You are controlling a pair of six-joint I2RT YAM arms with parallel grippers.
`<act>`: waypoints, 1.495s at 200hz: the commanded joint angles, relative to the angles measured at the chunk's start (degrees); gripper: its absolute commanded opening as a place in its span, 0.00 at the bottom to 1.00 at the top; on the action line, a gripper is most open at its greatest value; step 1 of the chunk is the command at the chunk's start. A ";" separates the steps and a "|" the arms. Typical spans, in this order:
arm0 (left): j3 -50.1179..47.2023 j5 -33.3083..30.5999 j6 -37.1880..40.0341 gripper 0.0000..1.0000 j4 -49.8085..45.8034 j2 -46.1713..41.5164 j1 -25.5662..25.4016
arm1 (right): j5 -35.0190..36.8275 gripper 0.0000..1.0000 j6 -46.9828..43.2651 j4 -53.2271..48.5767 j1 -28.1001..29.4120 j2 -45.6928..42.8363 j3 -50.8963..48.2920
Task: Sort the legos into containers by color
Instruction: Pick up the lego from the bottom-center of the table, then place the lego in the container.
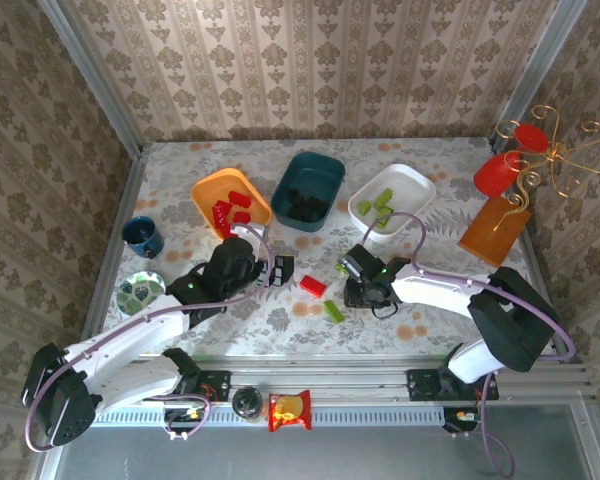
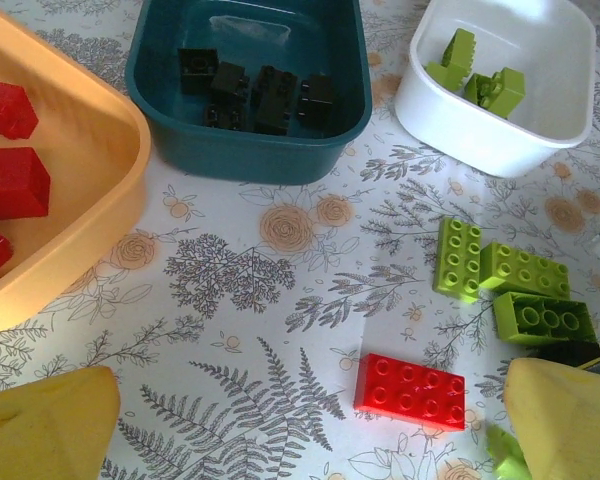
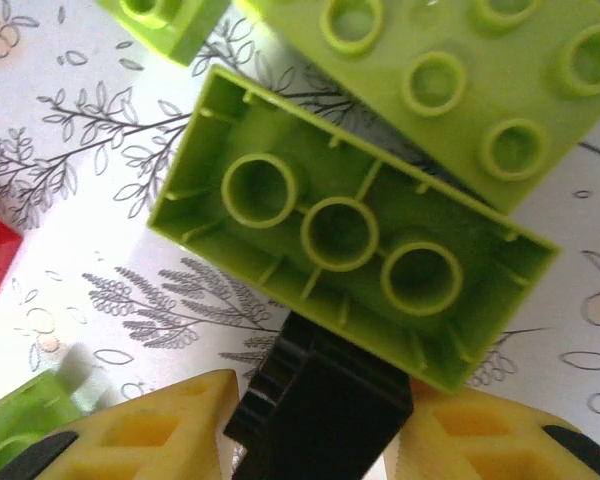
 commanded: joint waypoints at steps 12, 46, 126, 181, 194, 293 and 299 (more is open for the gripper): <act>-0.99 -0.92 -0.14 1.00 0.62 -0.48 -0.15 | 3.03 0.52 0.64 -1.27 0.25 -2.79 -1.08; -0.63 -0.85 0.10 1.00 0.68 0.39 -0.15 | 2.65 0.53 0.08 0.06 0.28 -1.45 0.22; -1.25 -3.32 0.54 1.00 -1.48 -1.86 -0.15 | -0.14 0.24 -3.78 -2.61 0.27 -10.14 0.16; -1.51 -3.93 1.15 1.00 -2.70 -1.79 0.29 | -2.06 0.20 -11.85 -1.10 -1.58 -13.01 11.90; -1.69 -3.64 0.82 1.00 -2.32 -1.89 0.39 | -3.80 0.19 -13.27 1.53 -3.76 -9.57 16.24; -2.83 -1.22 -1.27 1.00 -3.75 -2.79 0.39 | -5.37 0.19 -16.69 -0.09 -12.10 32.29 57.27; -2.75 -1.13 -1.25 1.00 -3.76 -2.69 0.38 | -4.71 0.19 -16.83 -0.91 -12.16 33.90 59.12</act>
